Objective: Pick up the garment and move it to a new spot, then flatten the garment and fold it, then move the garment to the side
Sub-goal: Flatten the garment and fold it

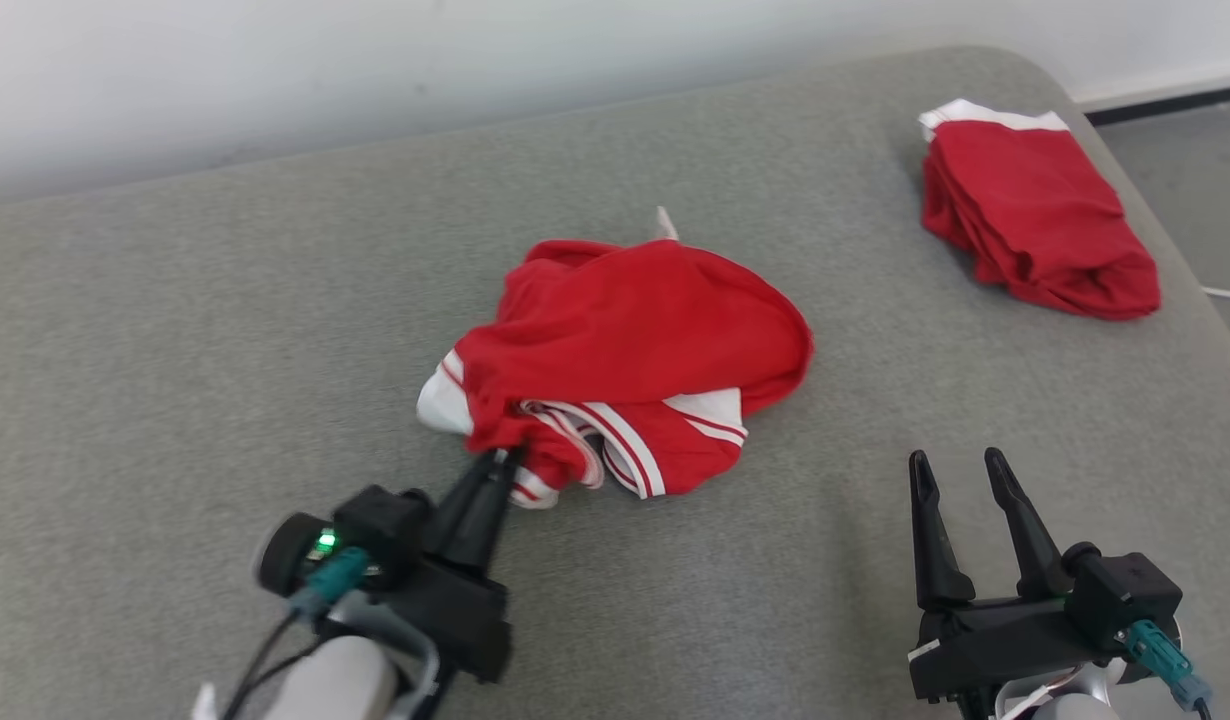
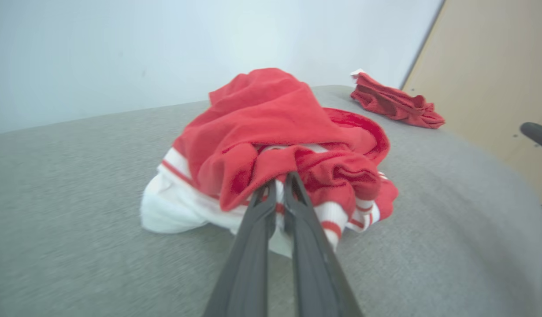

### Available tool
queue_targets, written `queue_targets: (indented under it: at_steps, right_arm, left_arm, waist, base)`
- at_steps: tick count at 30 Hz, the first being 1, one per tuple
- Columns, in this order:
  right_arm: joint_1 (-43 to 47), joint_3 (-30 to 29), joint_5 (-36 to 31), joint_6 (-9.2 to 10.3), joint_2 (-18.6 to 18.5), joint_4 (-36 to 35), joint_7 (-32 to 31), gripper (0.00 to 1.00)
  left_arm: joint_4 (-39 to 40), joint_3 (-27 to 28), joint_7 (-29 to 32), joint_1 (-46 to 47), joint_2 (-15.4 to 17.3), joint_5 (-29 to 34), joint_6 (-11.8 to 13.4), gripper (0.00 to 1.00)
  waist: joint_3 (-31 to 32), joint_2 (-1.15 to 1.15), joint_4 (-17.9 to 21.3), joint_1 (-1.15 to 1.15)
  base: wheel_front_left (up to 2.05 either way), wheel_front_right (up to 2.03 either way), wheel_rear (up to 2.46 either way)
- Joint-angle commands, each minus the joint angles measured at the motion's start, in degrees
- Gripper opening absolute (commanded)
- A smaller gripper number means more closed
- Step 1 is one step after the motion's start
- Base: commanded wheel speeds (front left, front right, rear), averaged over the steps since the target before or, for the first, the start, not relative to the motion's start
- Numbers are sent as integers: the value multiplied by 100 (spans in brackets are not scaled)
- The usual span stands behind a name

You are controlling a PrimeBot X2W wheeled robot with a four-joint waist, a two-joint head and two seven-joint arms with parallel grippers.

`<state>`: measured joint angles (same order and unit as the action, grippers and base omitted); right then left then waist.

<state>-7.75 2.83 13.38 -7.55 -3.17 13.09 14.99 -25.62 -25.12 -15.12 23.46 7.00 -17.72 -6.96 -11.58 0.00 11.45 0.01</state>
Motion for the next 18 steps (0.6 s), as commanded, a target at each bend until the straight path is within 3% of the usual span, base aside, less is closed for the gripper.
queue_targets:
  at_steps: [1,12,18]
  right_arm:
    - [74,8,-2,15,4,14,24,100]
    - [17,21,1,15,4,70,24,100]
    - [-42,73,42,15,0,129,25,100]
  left_arm:
    - [194,140,-2,-105,216,35,61,0]
    - [1328,1171,495,-81,1808,-113,266,0]
    - [1284,1554,644,109,2248,-287,258,0]
  waist:
    - [190,0,-309,-1]
    - [268,0,-640,-1]
    - [150,0,-476,-1]
  base:
    - [0,0,0]
    - [0,0,0]
    - [0,0,0]
